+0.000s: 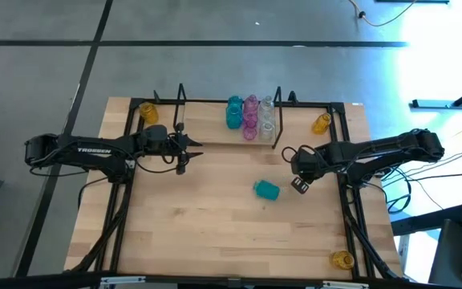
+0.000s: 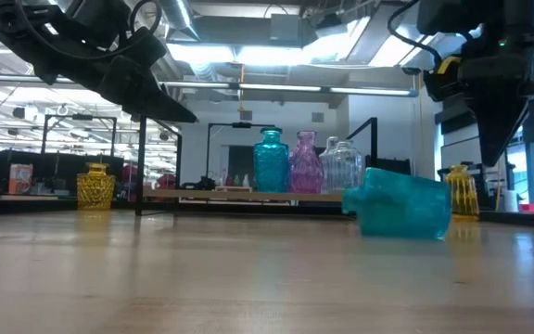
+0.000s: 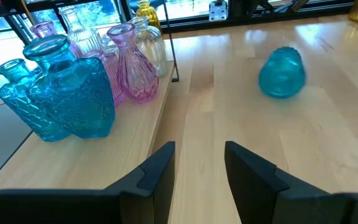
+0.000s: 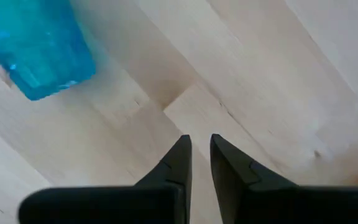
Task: Sort vases onto shelf
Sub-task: Put the blue vase on the shelf aligned with the other blue vases
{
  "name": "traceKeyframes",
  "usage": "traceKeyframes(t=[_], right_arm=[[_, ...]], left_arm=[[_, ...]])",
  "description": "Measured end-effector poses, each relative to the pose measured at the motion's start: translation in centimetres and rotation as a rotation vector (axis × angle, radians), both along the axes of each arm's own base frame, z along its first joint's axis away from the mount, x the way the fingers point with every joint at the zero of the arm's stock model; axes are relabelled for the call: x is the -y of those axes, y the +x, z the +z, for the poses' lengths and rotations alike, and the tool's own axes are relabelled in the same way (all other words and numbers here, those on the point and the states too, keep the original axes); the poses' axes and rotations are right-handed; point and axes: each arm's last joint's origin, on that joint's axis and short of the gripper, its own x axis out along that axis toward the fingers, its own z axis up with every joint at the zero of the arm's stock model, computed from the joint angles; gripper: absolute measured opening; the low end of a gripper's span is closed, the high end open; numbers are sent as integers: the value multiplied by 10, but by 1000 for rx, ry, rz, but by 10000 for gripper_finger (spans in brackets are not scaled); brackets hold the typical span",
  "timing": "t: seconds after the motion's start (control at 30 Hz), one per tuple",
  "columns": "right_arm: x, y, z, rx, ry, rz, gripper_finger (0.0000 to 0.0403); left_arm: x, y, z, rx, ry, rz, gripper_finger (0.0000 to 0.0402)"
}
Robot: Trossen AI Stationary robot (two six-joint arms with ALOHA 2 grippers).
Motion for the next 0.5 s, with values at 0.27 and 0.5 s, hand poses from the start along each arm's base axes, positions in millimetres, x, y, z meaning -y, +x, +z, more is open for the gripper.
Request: traceKeyframes(t=[0.27,0.5], right_arm=[[0,12,3,126,-45,31,105],[-3,31,10,331,-53,179,190]], left_arm=[[0,0,-1,-4,-7,-13,133],[4,0,-3,-14,-53,-122,133]])
